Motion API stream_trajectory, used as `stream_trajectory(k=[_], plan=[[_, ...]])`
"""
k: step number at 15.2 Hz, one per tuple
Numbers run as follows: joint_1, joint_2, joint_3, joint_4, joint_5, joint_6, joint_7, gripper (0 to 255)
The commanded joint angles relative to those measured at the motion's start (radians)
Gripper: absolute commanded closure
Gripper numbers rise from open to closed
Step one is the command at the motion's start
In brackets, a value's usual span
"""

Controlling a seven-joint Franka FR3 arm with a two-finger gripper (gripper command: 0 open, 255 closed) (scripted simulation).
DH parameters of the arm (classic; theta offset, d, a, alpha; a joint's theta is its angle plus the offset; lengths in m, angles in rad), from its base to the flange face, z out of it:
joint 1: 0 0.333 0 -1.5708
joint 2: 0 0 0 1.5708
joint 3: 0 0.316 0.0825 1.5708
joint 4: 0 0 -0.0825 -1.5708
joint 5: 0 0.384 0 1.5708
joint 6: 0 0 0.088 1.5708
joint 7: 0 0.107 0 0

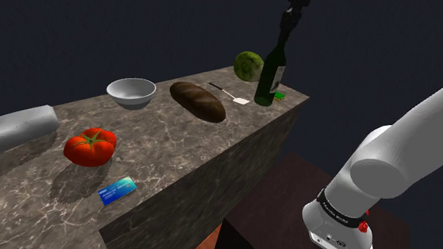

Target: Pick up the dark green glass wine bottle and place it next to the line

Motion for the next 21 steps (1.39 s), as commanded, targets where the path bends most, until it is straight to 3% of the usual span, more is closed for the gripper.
stream_trajectory(k=[1,11,21], plan=[[0.012,-0.015,0.025,-0.013,-0.001,-0.001,0.038,255],[0.097,-0.049,0.194,-0.060,0.016,0.011,0.289,255],[0.185,0.023,0.350,0.008,0.038,0.016,0.528,255]])
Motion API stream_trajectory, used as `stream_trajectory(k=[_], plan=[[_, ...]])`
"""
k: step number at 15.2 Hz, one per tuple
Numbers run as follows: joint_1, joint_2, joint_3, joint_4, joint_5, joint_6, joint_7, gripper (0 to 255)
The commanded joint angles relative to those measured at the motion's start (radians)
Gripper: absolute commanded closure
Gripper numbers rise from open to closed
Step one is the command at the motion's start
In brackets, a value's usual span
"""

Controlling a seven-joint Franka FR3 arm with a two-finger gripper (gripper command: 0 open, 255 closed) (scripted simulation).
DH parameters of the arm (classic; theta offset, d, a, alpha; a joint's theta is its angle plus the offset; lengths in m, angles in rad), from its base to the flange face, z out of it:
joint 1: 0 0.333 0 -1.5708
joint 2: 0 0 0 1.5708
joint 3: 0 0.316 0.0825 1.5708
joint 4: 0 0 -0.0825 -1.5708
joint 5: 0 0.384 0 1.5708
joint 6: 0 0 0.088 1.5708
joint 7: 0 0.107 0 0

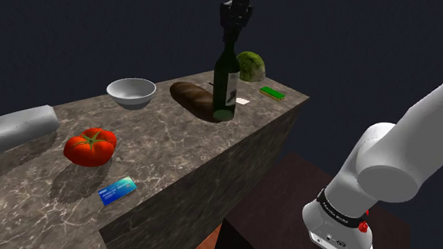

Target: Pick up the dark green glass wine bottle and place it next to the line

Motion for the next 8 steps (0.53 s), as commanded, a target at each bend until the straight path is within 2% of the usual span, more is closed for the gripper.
stream_trajectory(k=[1,8], plan=[[0.021,0.013,0.036,0.012,0.003,0.002,0.058,255],[0.086,0.131,0.134,0.142,-0.007,-0.010,0.222,255]])
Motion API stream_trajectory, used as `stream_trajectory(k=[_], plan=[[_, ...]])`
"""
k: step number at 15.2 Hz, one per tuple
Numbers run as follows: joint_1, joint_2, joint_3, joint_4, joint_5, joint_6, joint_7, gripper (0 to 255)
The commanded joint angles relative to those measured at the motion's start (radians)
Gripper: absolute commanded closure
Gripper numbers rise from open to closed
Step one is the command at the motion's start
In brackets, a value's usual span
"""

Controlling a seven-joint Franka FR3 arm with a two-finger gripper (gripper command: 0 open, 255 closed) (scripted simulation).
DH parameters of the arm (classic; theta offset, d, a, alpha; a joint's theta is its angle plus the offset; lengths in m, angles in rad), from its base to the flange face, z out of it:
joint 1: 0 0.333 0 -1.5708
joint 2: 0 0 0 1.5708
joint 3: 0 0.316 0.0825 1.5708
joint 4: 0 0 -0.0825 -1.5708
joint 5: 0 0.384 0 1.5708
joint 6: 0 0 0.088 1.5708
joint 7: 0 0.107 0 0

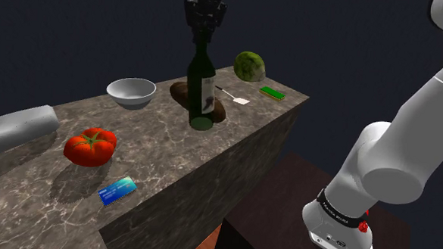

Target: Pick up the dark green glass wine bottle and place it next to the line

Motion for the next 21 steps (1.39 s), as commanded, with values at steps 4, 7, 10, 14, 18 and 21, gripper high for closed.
stream_trajectory(k=[4,7,10,14,18,21], plan=[[0.052,0.113,0.066,0.131,-0.023,-0.019,0.121,255],[0.089,0.194,0.101,0.230,-0.046,-0.042,0.190,255],[0.132,0.288,0.130,0.351,-0.077,-0.074,0.256,255],[0.208,0.443,0.158,0.566,-0.130,-0.143,0.337,255],[0.227,0.471,0.162,0.564,-0.140,-0.115,0.360,255],[0.218,0.448,0.162,0.488,-0.133,-0.061,0.361,255]])
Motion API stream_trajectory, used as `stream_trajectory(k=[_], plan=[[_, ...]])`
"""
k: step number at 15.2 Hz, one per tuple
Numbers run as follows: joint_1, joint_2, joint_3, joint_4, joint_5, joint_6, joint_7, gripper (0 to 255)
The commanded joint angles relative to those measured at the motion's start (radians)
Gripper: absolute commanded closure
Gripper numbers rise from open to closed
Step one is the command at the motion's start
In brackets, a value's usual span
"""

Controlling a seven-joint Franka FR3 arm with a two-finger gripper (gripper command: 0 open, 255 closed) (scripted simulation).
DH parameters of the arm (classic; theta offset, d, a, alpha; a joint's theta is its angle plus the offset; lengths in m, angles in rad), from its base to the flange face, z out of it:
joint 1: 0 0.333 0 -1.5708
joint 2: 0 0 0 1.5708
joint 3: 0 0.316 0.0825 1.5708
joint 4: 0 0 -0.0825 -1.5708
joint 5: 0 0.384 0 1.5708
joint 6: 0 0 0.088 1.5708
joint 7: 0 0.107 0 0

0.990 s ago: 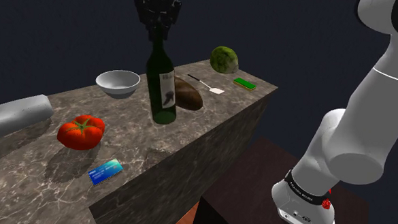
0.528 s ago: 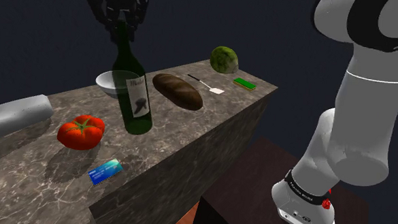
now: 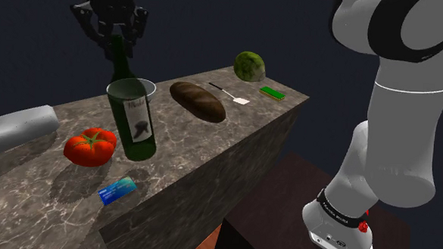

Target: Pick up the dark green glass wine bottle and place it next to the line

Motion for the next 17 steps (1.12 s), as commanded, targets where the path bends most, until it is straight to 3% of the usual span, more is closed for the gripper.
stream_trajectory(k=[1,5,13,14,17], plan=[[-0.006,-0.014,0.000,-0.050,0.004,0.037,0.001,255],[-0.014,-0.036,-0.001,-0.140,0.010,0.106,0.002,255],[-0.014,-0.036,-0.001,-0.140,0.010,0.106,0.002,255],[-0.014,-0.036,-0.001,-0.140,0.010,0.106,0.002,0],[-0.014,-0.036,-0.001,-0.140,0.010,0.106,0.002,0]])
